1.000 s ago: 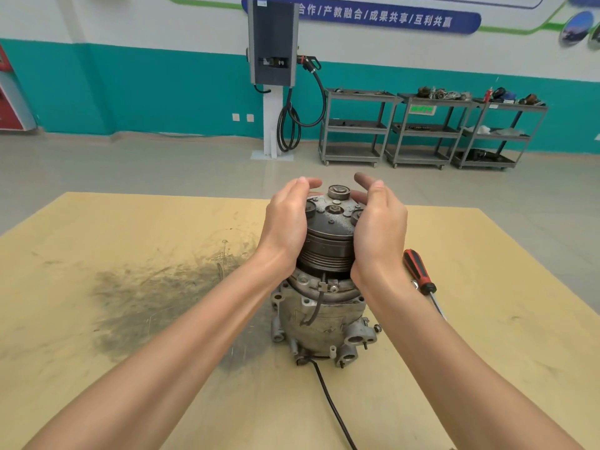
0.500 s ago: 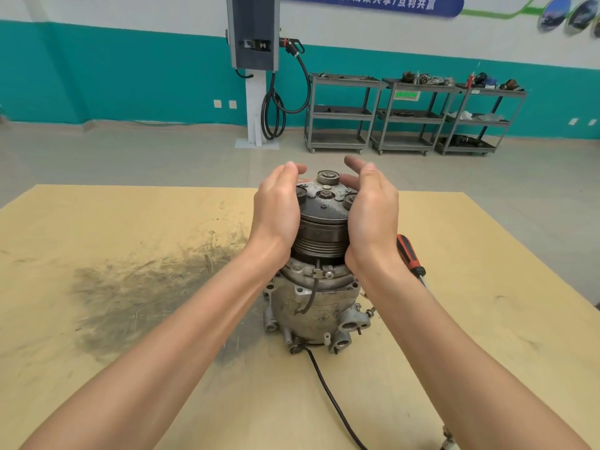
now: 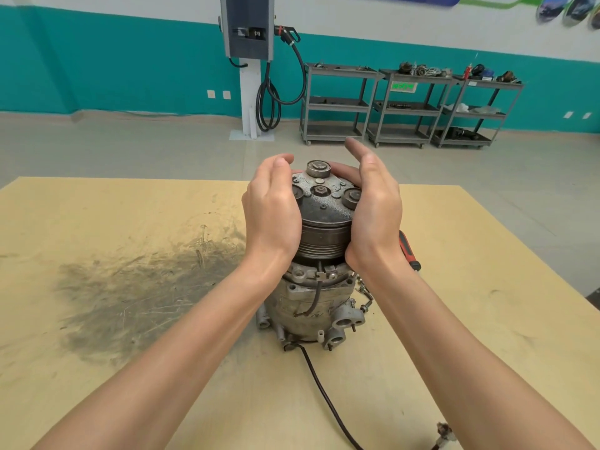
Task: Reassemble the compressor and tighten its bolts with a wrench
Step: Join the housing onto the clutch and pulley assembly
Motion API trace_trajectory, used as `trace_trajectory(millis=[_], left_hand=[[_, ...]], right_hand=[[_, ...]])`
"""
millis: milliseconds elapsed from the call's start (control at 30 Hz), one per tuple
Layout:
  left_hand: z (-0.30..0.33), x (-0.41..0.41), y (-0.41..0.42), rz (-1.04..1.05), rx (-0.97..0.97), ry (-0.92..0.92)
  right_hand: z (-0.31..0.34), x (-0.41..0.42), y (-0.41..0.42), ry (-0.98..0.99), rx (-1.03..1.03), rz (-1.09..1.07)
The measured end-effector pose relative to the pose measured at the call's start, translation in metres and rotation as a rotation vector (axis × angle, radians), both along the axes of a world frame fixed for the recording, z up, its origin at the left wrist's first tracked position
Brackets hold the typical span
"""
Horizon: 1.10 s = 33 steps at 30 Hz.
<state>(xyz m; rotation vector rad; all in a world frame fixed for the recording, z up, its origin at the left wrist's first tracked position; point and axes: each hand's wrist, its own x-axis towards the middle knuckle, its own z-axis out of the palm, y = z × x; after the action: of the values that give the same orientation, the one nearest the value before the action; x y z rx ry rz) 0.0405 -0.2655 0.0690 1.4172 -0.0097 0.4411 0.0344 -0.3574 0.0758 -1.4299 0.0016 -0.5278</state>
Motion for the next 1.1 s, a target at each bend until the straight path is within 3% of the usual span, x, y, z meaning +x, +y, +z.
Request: trace_trajectory(millis=[433, 667, 800, 933, 1100], left_hand=[[0.008, 0.005, 0.007, -0.126, 0.015, 0.103], [0.009, 0.007, 0.014, -0.216, 0.037, 0.129], [0.009, 0.010, 0.019, -0.277, 0.010, 0.166], [0.013, 0.010, 0.018, -0.287, 0.006, 0.211], [0.011, 0.010, 0.010, -0.175, 0.037, 0.138]], right_hand=[[0.005, 0.002, 0.006, 0.113, -0.012, -0.078], [0.013, -0.001, -0.016, 0.242, 0.104, 0.178], [0.015, 0.001, -0.028, 0.287, 0.051, 0.265], [0.013, 0.002, -0.024, 0.274, 0.045, 0.276], [0.006, 0.001, -0.014, 0.162, -0.006, 0.212]])
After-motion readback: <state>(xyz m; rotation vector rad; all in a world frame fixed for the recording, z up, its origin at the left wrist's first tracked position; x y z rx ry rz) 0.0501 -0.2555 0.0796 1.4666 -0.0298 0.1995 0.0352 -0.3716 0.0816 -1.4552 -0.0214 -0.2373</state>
